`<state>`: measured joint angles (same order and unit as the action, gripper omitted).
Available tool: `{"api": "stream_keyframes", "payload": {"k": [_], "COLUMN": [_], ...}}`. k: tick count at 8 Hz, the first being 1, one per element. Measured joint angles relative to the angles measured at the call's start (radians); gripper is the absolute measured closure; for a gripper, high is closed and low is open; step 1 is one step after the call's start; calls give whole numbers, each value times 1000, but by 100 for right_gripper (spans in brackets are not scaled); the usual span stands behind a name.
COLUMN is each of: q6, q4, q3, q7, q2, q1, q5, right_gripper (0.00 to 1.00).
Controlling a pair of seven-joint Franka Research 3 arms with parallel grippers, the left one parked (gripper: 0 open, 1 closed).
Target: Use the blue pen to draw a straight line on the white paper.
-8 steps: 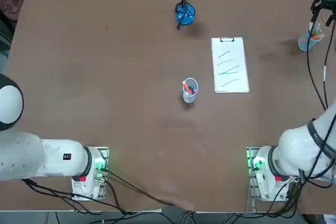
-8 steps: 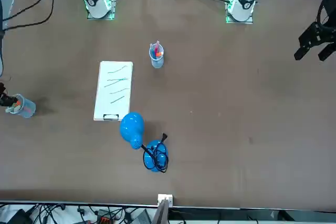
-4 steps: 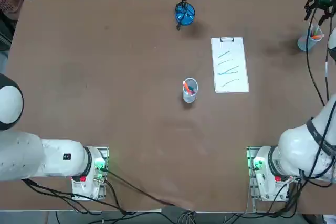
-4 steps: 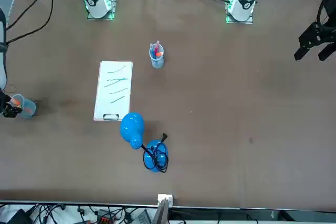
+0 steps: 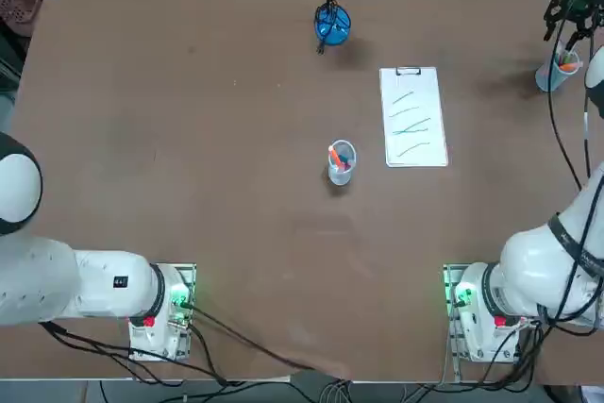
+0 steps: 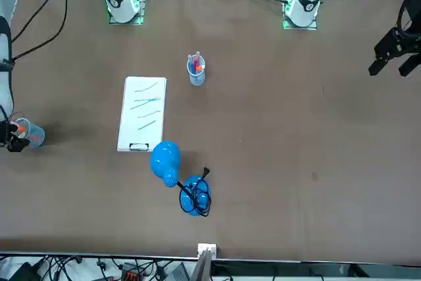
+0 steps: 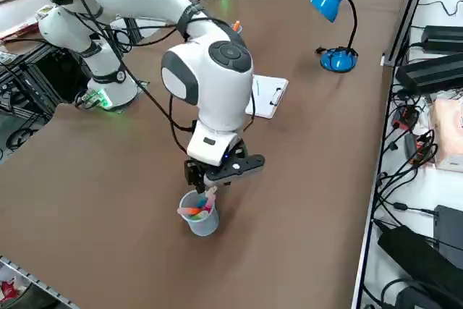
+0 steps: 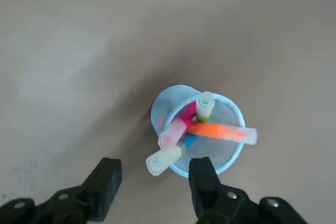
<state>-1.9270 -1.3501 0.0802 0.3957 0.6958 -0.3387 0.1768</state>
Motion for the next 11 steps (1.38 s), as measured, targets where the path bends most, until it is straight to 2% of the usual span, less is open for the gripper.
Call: {"api": "stream_keyframes", "payload": {"k": [7, 11], "q6": [-10, -17], "q4": [1, 2], "q3": [3, 3], "q7": [3, 3], "q2": [25, 30], "q1": [-25, -39], "q5": [0, 0], "right_gripper": [28, 38]}}
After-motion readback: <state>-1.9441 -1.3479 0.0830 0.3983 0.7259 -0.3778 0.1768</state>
